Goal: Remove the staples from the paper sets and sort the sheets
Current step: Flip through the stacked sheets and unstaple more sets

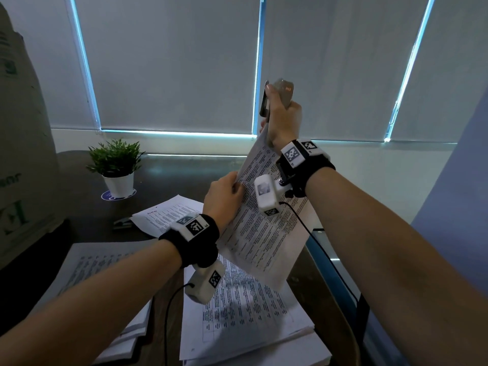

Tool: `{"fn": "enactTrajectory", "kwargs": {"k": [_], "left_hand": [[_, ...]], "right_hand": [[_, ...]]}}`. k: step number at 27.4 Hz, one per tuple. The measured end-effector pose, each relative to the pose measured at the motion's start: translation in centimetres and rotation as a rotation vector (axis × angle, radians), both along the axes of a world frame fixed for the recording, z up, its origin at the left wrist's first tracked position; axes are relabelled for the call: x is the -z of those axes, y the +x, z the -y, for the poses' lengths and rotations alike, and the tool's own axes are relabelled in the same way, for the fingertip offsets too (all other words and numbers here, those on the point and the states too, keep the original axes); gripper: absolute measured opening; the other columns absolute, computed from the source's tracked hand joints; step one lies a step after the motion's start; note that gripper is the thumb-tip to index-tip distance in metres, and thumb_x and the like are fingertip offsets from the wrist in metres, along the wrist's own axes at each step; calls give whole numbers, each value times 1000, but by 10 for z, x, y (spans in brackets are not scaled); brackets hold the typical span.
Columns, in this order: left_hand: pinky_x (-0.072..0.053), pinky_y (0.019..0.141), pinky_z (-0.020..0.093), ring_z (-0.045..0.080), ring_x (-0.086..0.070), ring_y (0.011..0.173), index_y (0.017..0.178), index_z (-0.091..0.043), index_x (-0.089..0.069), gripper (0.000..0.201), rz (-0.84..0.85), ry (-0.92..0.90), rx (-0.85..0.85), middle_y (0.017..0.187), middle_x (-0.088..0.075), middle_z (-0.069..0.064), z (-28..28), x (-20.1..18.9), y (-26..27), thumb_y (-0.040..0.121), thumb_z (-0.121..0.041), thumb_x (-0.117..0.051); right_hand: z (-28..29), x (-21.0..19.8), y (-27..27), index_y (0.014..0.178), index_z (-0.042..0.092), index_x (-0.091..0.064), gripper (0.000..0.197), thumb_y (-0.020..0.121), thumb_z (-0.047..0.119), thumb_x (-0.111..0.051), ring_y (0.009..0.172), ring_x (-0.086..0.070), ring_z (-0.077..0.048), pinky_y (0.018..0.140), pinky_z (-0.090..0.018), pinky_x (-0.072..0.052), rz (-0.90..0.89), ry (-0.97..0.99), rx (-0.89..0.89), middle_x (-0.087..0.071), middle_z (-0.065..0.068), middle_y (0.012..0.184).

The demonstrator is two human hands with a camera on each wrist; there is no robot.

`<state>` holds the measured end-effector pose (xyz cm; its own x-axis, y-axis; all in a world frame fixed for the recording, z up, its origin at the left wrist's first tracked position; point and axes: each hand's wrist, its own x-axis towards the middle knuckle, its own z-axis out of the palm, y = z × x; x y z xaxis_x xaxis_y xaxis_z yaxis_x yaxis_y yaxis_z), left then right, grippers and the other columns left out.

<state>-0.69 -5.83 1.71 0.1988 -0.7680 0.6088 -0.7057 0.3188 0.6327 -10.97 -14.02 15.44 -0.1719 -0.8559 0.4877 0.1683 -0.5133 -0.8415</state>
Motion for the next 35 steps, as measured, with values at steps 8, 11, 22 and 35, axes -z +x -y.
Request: {"fn": "enactTrajectory", "kwargs": {"k": [8, 11, 22, 35], "left_hand": [[-36, 60, 29, 27, -54, 88, 103, -2, -54, 15, -200, 310, -161, 101, -60, 14, 21, 20, 48, 95, -9, -43], [-48, 78, 22, 22, -63, 100, 123, 3, -54, 30, -136, 578, -336, 127, -58, 16, 35, 37, 109, 99, -6, -38], [-46, 98, 37, 36, -52, 121, 135, 4, -44, 53, -140, 640, -537, 134, -51, 23, 55, 68, 180, 88, -13, -60], [-26, 116, 40, 21, -20, 141, 151, -24, -15, 107, 982, 991, 425, 155, -12, -4, -123, 90, 11, 69, -60, -74]], "right_hand": [[11, 43, 20, 101, 13, -65, 30, 90, 40, -68, 71, -63, -12, 66, -23, -50, 41, 37, 79, -65, 1, 82], [21, 83, 25, 103, 11, -67, 42, 87, 50, -67, 69, -64, -14, 60, -22, -48, 154, 260, 10, -70, -2, 89], [3, 206, -2, 74, 12, -55, 44, 87, 53, -65, 48, -46, -13, 58, -21, -46, 330, 865, -177, -52, -6, 64], [-65, 258, -14, 71, 12, -47, 41, 96, 44, -52, 52, -44, -21, 55, -29, -38, 348, 894, -382, -52, -11, 46]]}}
